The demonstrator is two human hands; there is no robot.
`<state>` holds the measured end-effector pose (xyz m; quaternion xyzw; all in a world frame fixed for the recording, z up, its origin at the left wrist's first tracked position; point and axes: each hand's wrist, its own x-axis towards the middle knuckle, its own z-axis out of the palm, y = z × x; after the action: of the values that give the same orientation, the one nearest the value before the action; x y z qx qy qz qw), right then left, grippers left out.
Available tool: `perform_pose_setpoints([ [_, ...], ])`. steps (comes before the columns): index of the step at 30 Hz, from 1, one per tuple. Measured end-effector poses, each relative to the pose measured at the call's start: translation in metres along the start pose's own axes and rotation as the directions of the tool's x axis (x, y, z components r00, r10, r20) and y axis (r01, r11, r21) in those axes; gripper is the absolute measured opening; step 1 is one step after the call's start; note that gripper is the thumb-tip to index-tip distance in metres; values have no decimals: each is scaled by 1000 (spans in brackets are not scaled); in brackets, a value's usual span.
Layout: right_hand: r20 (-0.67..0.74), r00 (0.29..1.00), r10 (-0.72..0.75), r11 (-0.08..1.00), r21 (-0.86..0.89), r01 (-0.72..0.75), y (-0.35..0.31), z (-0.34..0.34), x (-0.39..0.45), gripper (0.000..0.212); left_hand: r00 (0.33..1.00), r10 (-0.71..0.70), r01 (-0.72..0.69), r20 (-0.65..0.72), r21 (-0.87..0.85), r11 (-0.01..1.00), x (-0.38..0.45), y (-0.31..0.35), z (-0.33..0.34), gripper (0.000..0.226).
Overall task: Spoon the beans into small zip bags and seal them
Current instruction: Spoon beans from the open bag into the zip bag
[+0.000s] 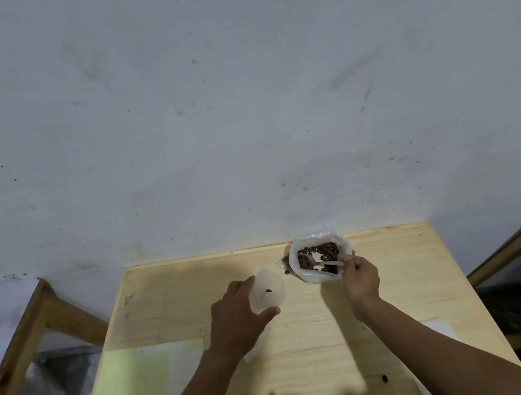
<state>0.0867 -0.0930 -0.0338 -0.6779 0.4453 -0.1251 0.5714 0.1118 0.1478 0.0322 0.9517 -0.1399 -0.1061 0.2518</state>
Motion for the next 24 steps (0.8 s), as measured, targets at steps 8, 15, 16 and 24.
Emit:
perform_pose_setpoints([
  [8,-1,978,207,967,152,-205,-6,-19,8,29,1000,-10,10,11,-15,1000,-1,-2,1,78],
  [15,-39,993,112,936,340,-92,-38,-55,-21,26,999,34,-35,29,12,999,5,7,4,78],
  [16,-35,995,94,933,353,-76,-44,-59,-26,25,999,39,-39,37,22,999,6,10,5,78],
  [24,29,999,-44,945,326,32,-68,-70,-61,27,994,90,-94,55,86,992,23,31,12,71],
])
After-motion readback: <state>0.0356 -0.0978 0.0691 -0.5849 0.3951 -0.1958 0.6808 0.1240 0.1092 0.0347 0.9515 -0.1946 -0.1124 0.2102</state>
